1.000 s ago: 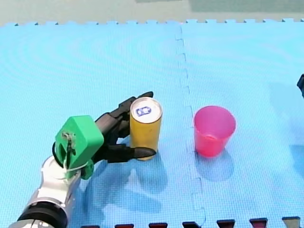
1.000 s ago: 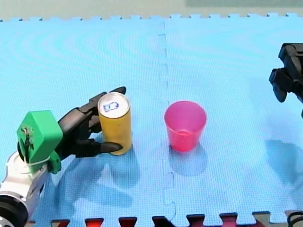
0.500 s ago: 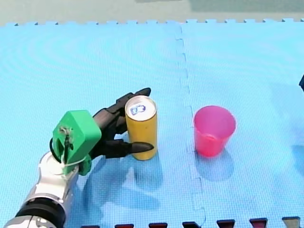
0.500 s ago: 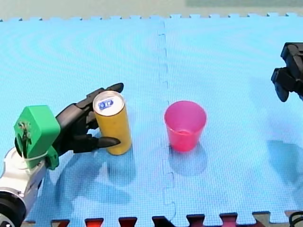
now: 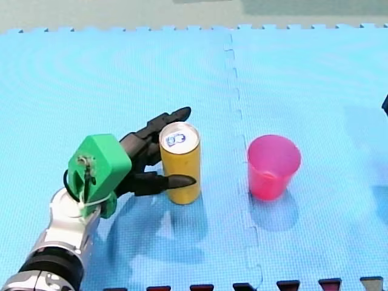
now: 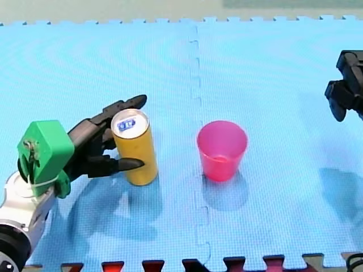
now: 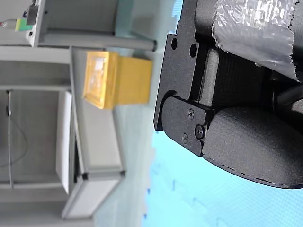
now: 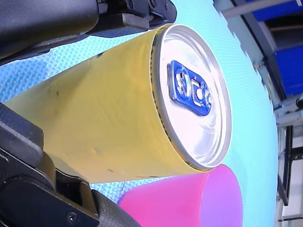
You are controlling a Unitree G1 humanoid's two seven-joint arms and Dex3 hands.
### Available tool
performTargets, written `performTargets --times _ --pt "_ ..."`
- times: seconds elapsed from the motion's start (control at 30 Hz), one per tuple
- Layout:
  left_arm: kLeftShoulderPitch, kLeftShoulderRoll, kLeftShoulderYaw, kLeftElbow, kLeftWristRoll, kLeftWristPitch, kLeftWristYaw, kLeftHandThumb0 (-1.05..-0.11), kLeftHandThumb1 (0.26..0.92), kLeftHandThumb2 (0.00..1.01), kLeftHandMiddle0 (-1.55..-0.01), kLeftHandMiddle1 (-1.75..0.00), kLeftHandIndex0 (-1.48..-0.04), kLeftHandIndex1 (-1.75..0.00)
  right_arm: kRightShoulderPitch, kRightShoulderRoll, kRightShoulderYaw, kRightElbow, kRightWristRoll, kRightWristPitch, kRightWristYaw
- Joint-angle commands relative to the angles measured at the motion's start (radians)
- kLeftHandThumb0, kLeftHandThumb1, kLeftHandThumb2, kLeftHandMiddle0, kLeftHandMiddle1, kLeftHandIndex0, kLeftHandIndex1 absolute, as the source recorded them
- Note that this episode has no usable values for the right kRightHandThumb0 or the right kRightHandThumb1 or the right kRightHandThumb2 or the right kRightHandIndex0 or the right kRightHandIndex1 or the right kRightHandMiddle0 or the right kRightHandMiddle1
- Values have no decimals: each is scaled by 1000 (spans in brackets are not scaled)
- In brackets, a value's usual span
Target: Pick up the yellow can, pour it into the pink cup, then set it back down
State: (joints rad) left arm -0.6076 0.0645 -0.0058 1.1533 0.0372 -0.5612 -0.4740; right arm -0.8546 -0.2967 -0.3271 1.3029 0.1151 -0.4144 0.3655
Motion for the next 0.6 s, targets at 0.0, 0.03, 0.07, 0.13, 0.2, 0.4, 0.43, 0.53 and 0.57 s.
performTargets --times 0.0,0.03,0.07,0.13,0.2,0.4,0.43,0.53,0.57 --pt "-1 -4 -7 -4 7 1 8 -903 702 0 -183 -6 -162 -3 3 -3 0 -3 3 -4 -1" --pt "0 -7 -10 -5 9 0 11 -903 702 0 -185 -7 -162 -3 4 -3 0 -3 3 -4 -2" --pt "0 -10 -12 -5 10 0 14 -902 702 0 -187 -7 -163 -3 4 -3 0 -3 2 -3 -2" --pt "-1 -14 -16 -4 13 0 22 -902 703 1 -197 -11 -166 -3 4 -4 1 -2 1 -2 -3" --pt "-2 -16 -19 -3 18 2 33 -901 704 1 -227 -24 -178 -8 4 -4 2 -2 0 -2 -4" --pt "-7 -31 -43 -8 61 -4 132 -897 717 5 -368 -67 -280 -35 7 -6 3 -3 -1 -3 -4" --pt "-6 -34 -48 -9 69 -7 148 -902 724 7 -394 -66 -293 -32 7 -6 3 -3 -1 -3 -4" --pt "-4 -45 -67 -4 107 -17 238 -810 770 5 -663 -65 -585 -43 6 -6 4 -3 -1 -2 -5" --pt "-4 -48 -73 1 121 -17 276 -773 766 3 -739 -66 -660 -42 6 -5 4 -3 -1 -2 -5"
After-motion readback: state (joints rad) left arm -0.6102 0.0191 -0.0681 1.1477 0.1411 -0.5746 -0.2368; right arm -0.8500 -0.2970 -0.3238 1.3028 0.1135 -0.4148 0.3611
